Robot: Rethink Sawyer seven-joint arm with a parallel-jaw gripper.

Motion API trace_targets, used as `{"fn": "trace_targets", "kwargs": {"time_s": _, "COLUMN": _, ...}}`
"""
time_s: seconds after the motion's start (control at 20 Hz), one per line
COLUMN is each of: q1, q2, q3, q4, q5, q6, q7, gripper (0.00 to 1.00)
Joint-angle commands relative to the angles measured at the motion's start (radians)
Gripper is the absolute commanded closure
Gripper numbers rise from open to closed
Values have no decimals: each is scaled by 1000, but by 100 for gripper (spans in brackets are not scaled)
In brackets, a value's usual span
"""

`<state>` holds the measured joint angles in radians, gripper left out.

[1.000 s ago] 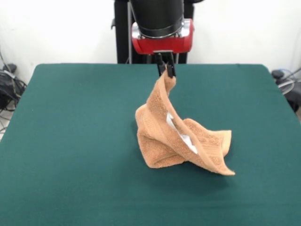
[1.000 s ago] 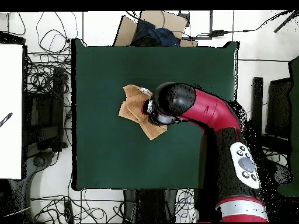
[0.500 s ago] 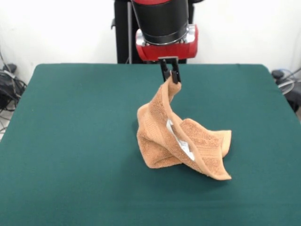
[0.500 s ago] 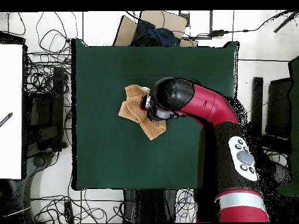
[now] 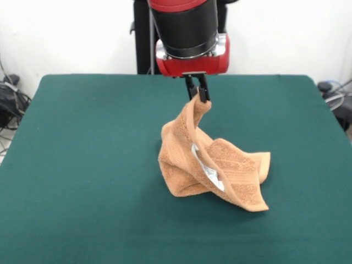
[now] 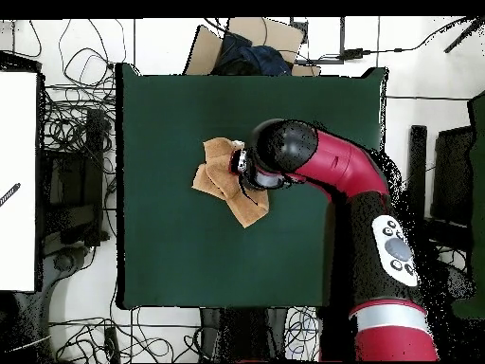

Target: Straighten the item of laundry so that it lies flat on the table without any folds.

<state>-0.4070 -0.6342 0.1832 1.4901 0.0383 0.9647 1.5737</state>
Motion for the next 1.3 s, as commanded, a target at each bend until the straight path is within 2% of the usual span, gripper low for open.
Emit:
{"fn": "trace_targets", "kwargs": {"time_s": 0.05, "q1": -7, "q2": 38, "q3": 81, "q4": -39, "q5": -82, "q6": 81, "q7": -98, "gripper": 100}}
{"fn": "trace_targets", "kwargs": {"time_s": 0.45, "q1": -1, "q2": 86, "q3": 88, "q4": -131, "q5": -102, "q6": 131, "q7": -125, "gripper": 100}}
{"fn": "trace_targets", "kwargs": {"time_s": 1.3, "q1": -21, "q2": 160, "q3": 121, "q4": -234, "q5": -149, "q6": 201, "q7": -170, "gripper": 100}}
